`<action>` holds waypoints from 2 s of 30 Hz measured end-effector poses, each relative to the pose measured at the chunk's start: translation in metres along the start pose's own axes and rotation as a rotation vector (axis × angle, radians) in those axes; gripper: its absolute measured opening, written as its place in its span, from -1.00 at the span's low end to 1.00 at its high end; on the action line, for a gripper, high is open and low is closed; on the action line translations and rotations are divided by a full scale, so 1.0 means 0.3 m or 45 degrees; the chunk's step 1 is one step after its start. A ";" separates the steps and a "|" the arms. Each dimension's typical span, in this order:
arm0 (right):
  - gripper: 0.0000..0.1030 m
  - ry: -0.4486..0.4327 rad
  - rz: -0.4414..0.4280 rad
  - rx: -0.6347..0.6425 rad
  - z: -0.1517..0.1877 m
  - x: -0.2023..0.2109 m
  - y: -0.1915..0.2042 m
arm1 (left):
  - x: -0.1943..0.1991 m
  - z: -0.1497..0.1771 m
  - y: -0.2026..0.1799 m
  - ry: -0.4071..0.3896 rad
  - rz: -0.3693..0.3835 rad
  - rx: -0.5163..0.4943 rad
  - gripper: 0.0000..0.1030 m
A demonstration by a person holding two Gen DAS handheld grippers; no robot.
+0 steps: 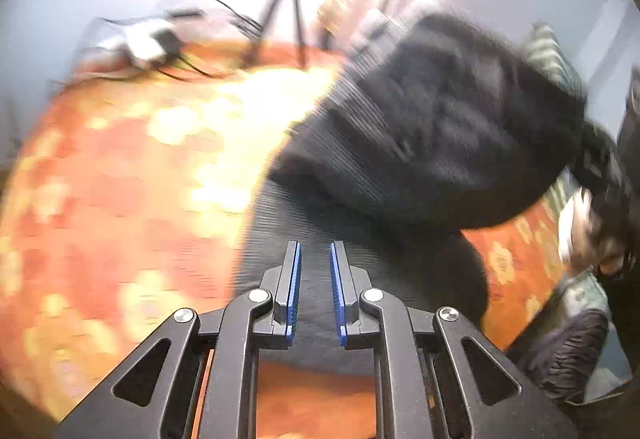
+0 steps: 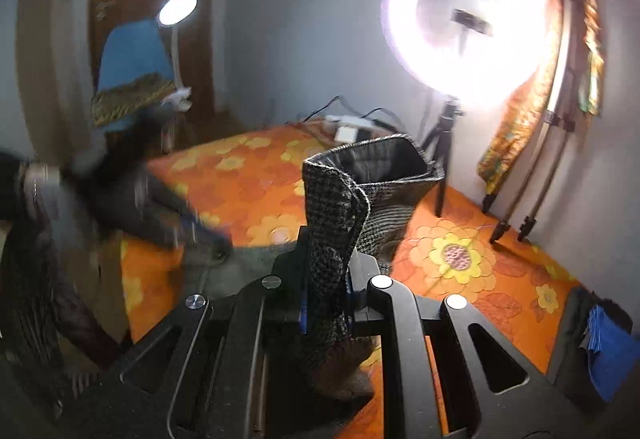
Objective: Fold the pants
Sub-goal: 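Carry the hem end over toward the waistband with both tools, then lower the hem end onto the waistband and open both tools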
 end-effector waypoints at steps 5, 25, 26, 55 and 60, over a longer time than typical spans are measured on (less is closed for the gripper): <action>-0.75 0.068 -0.066 0.135 0.074 -0.023 0.168 | 0.094 -0.020 0.079 -0.082 -0.082 0.043 -0.75; -0.16 0.306 -0.095 0.378 0.389 0.029 0.406 | 0.143 0.048 0.023 -0.064 -0.019 0.030 -0.65; -0.10 0.292 -0.100 0.322 0.383 0.051 0.382 | 0.137 0.059 0.023 -0.049 -0.012 0.035 -0.43; -0.89 0.403 0.040 -0.824 0.363 -0.124 -0.137 | 0.059 0.216 0.066 -0.040 0.267 0.378 -0.81; -0.93 0.461 0.129 -0.783 0.416 -0.107 -0.177 | 0.024 0.281 0.026 0.035 0.203 0.312 -0.83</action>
Point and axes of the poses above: each gripper's, at about its wrist camera, not at the fingertips, and x roughly against the way its jaws point, y to its left, z to its underside, the point moved 4 cm from there along -x, roughly the way its jaws point, and after that the axes turned 1 degree about z, right-handed, at the moved point
